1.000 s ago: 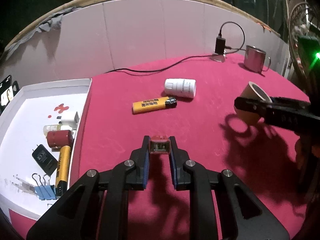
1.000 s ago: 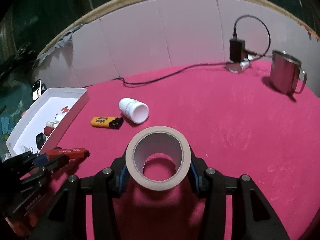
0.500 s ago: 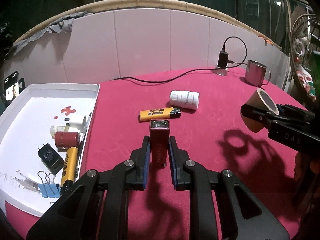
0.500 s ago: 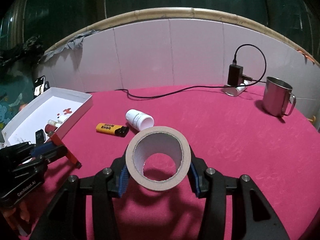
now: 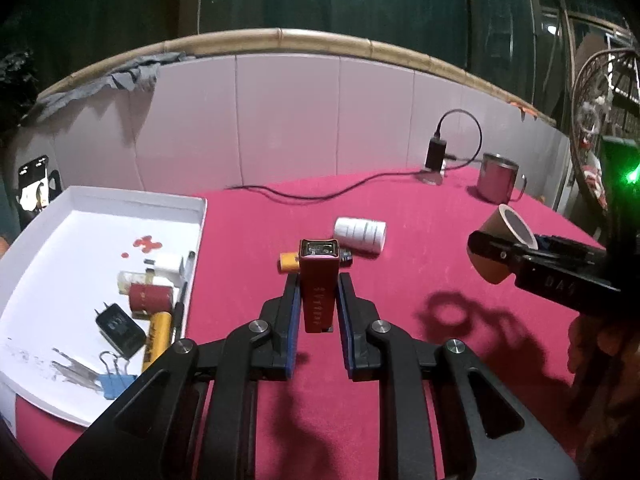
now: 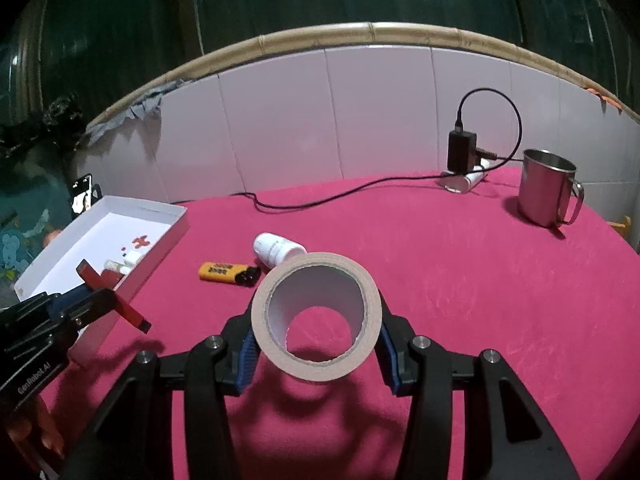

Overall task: Organize rigid objects
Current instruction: 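Lift the red lighter and tape roll toward the white tray with both tools, then carry the red lighter and tape roll over the white tray with both tools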

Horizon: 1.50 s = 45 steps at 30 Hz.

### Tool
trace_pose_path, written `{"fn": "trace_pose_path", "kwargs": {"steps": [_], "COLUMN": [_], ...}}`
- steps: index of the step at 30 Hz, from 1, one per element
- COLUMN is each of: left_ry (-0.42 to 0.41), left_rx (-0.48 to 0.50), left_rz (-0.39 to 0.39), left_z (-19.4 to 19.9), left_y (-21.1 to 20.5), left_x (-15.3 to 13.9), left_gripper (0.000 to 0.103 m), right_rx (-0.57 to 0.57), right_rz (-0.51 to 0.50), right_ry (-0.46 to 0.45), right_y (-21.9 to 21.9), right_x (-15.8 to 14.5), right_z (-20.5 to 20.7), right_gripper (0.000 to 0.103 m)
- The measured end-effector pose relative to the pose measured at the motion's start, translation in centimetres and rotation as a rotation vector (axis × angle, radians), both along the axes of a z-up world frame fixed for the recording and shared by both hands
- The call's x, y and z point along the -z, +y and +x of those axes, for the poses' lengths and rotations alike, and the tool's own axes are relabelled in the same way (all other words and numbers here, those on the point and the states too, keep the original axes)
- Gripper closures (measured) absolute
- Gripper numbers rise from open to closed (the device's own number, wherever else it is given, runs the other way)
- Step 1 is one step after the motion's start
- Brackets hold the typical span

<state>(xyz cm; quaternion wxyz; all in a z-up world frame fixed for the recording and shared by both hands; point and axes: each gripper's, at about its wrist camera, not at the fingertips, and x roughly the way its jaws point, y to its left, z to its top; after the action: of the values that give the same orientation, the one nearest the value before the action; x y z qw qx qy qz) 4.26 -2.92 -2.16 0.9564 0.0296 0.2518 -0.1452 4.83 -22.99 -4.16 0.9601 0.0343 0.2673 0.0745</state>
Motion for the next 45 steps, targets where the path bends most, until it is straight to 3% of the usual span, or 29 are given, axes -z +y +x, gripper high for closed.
{"fn": "trace_pose_path", "kwargs": {"steps": [23,45], "left_ry": [-0.051,-0.064], "left_rx": [-0.028,-0.144], "left_rz": [-0.046,-0.105], "left_z": [-1.5,-1.4], "left_y": [2.4,8.0], "left_x": [-2.5,-3.6], "left_gripper": [0.086,0.087], "right_rx": [-0.054,-0.135], "right_rz": [0.001,-0.057], "right_ry": [-0.066,-0.098], "right_y": [2.1,5.8], "right_x": [-3.1,-5.5], "right_z": [-1.2,-0.7], "right_gripper": [0.054,0.054]}}
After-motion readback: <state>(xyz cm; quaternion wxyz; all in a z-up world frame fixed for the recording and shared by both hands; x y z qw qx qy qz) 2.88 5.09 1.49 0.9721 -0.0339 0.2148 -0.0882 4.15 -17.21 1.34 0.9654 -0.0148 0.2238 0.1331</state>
